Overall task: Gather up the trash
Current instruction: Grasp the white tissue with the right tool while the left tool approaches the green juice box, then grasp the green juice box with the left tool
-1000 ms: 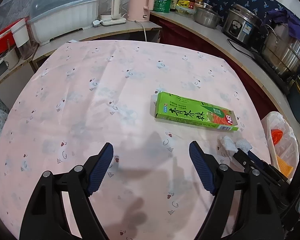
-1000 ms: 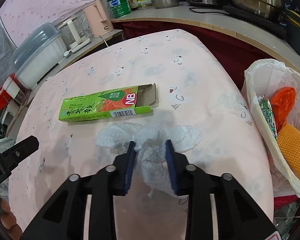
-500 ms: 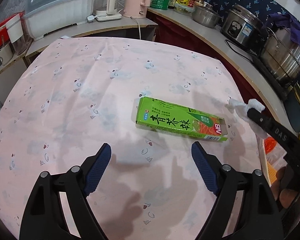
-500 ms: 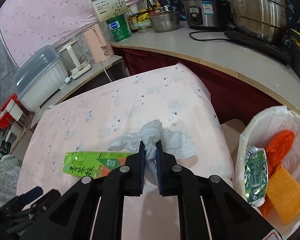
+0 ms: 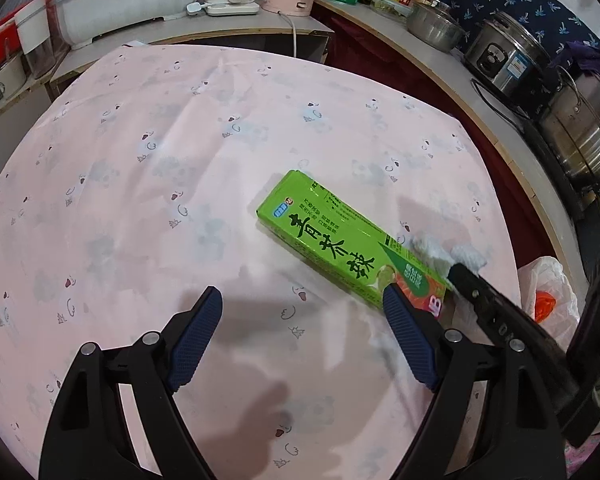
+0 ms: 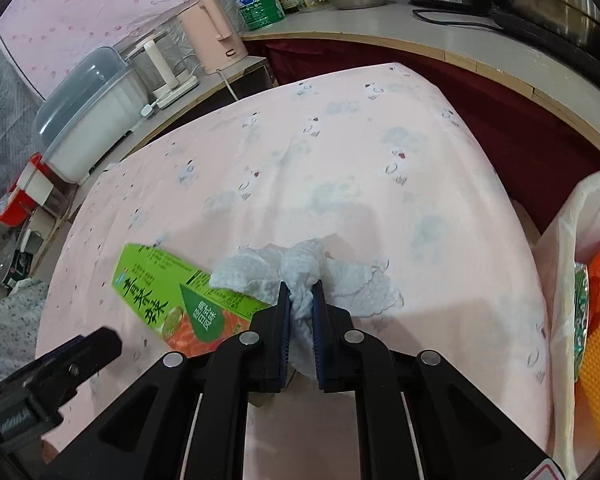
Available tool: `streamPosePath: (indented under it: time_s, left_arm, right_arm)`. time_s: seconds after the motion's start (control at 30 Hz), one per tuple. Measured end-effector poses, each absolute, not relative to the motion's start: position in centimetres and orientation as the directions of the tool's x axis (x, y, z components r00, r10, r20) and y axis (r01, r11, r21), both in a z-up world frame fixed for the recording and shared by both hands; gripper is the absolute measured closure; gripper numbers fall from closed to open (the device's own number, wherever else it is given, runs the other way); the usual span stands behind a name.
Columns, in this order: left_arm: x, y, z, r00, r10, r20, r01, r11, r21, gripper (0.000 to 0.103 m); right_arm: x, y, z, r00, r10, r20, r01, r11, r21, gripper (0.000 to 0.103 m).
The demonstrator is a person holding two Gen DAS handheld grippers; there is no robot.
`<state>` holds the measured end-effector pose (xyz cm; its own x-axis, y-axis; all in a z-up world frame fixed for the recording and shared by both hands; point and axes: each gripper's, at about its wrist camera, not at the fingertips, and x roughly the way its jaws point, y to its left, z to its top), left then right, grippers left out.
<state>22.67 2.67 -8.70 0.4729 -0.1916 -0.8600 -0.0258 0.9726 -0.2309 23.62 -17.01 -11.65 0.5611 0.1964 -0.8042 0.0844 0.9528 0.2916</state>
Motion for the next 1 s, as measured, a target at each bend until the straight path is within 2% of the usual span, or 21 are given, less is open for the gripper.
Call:
streamPosePath:
  time_s: [0.23,0.6,0.77,0.83,1.0]
  left_arm:
    - [21.6,0.9,-9.2,0.455,-0.211,-0.865,0.007,0.972,-0.233,0.025]
    - [21.9,-1.4,-11.4,0.418,-0.173,-0.892,0.013,0.983,-0.185,0.025]
    - [21.9,-3.1,-11.4,0.43,-0.151,-0.89,0.047,0.988,-0.144,0.036]
    - [21.8,-3.7,-11.3,0.436,-0.151,-0.887,0.067,0.988,-0.136,0.043]
    - [21.5,-5.1,-10.9,0.432,-0.189,-0.882,0.113,0.981,-0.154,0.055]
  right_arm:
    - [18.2,-14.8,-11.7,0.543,0.257,-0.8,0.045,0.942,0.334,0.093]
    - [17.3,-18.8,-8.9,0.632,0.16,-0.758,0.158,0.931,0.329,0.093]
    - [17.4,-19.0,-9.2,0.631,0.161,-0.759,0.16,0.93,0.331,0.093]
    - [17.3,-19.1,-9.3,0.631,0.162,-0.759,0.161,0.929,0.332,0.093]
    - [16.6,-19.6,-9.2,0.64,0.157,-0.752,0.172,0.925,0.339,0.093]
